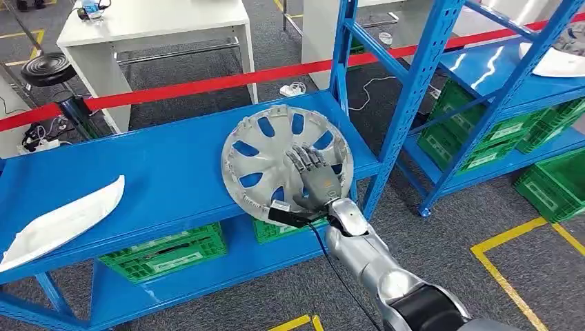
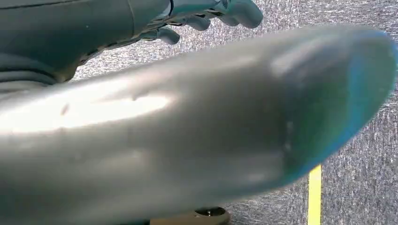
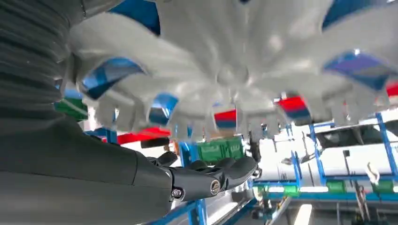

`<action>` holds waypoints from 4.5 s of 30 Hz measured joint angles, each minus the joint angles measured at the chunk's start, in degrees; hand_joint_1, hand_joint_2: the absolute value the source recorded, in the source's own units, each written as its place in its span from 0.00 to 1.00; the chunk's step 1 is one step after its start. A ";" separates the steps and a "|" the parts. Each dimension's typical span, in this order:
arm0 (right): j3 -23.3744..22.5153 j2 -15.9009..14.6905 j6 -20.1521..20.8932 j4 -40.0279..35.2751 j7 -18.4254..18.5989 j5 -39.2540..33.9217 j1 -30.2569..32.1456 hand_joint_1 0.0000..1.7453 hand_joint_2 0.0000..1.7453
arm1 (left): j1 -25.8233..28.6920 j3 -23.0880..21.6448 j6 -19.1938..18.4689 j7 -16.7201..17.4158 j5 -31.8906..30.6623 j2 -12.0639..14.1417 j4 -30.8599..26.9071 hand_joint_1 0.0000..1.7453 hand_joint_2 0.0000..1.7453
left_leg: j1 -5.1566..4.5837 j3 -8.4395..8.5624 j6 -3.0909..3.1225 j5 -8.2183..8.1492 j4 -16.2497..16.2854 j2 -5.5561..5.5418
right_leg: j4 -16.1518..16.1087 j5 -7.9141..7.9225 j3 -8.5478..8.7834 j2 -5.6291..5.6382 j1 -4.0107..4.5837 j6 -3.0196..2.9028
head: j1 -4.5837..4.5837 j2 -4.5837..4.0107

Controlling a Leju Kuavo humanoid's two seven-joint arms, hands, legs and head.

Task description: Take the parts from the cabinet and place them on the table.

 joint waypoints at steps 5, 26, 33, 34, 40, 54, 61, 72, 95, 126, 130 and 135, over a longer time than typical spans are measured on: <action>0.00 0.02 -0.70 0.83 0.04 0.20 -0.05 0.00 1.00 | 0.00 0.00 0.02 0.13 -0.04 -0.02 0.02 0.00 0.00 | 0.00 0.00 0.00 0.00 0.00 0.00 | 0.00 0.00 0.01 0.00 0.00 0.00 | 0.00 -0.02; 0.00 0.35 -10.91 -0.30 0.83 2.34 2.10 0.00 1.00 | 0.13 0.00 0.33 -0.09 -1.11 -0.15 0.07 0.00 0.00 | 0.01 -0.04 -0.01 0.01 -0.01 -0.01 | 0.00 0.00 -0.04 -0.01 0.01 0.00 | 0.00 0.00; -0.02 0.57 -20.76 -4.56 1.51 5.06 4.50 0.00 1.00 | 0.20 -0.02 0.44 -0.50 -1.46 -0.17 0.07 0.00 0.00 | 0.01 -0.07 -0.01 0.01 -0.01 -0.02 | 0.01 -0.01 -0.07 -0.02 0.01 0.00 | 0.00 -0.02; -0.09 0.59 -21.47 -5.49 1.77 5.75 4.93 0.00 1.00 | 0.20 -0.02 0.59 -0.59 -1.62 -0.17 0.09 0.00 0.00 | 0.01 -0.08 -0.01 0.01 -0.01 -0.02 | 0.01 -0.01 -0.07 -0.02 0.01 0.00 | 0.00 -0.02; -1.31 2.08 -22.10 -10.21 0.06 5.66 6.35 0.00 0.00 | 0.22 -0.02 1.42 -0.54 -1.55 -0.17 0.09 0.00 0.00 | 0.01 -0.08 -0.01 0.00 -0.01 -0.02 | 0.01 -0.01 -0.08 -0.01 0.01 -0.01 | 0.00 -0.02; 1.72 8.15 -11.15 -22.33 -10.36 -18.07 11.45 0.00 0.00 | 0.21 -0.02 1.44 0.37 -1.22 -0.04 0.07 0.00 0.00 | 0.04 -0.10 -0.06 0.04 -0.04 -0.04 | 0.03 -0.06 -0.11 -0.02 0.04 -0.07 | 0.00 -0.02; 7.28 9.51 -4.78 -31.08 -8.83 -23.87 17.20 0.00 0.00 | 0.25 0.00 1.38 0.83 -2.03 0.00 0.09 0.00 0.00 | 0.05 -0.12 -0.07 0.03 -0.05 -0.03 | 0.02 -0.08 -0.13 -0.02 0.04 -0.06 | 0.00 -0.02; 12.26 9.29 -4.37 -32.09 -0.41 -18.53 20.09 0.00 1.00 | 0.32 0.00 1.07 -0.61 -2.12 -0.11 0.11 0.00 0.00 | 0.04 -0.12 -0.07 0.03 -0.05 -0.02 | 0.01 -0.08 -0.14 -0.01 0.04 -0.06 | -0.02 -0.02; 13.57 8.20 -1.31 -29.81 10.82 -3.39 21.11 0.00 1.00 | 0.40 0.00 0.48 -0.09 -2.49 -0.59 0.26 0.00 0.00 | 0.05 -0.14 -0.07 0.03 -0.05 -0.02 | 0.01 -0.08 -0.16 -0.01 0.05 -0.06 | 0.00 -0.02; 10.03 6.29 -0.18 -27.91 17.88 8.22 21.11 0.00 1.00 | 0.40 -0.02 0.07 -0.33 -2.93 -0.61 0.26 0.00 0.00 | 0.04 -0.14 -0.07 0.02 -0.05 -0.01 | 0.01 -0.08 -0.17 -0.01 0.04 -0.06 | 0.00 0.00; 9.57 6.29 -0.11 -27.85 17.77 8.42 21.07 0.00 1.00 | 0.39 0.00 0.07 -0.70 -2.99 -0.61 0.26 0.00 0.00 | 0.04 -0.14 -0.07 0.02 -0.05 -0.01 | 0.01 -0.08 -0.17 -0.01 0.04 -0.06 | 0.00 -0.02; 9.46 6.29 -0.04 -27.82 17.77 8.72 21.07 0.00 1.00 | 0.39 0.00 0.07 -0.72 -2.97 -0.61 0.26 0.00 0.00 | 0.04 -0.14 -0.07 0.02 -0.05 -0.01 | 0.01 -0.08 -0.17 -0.01 0.04 -0.06 | 0.00 -0.02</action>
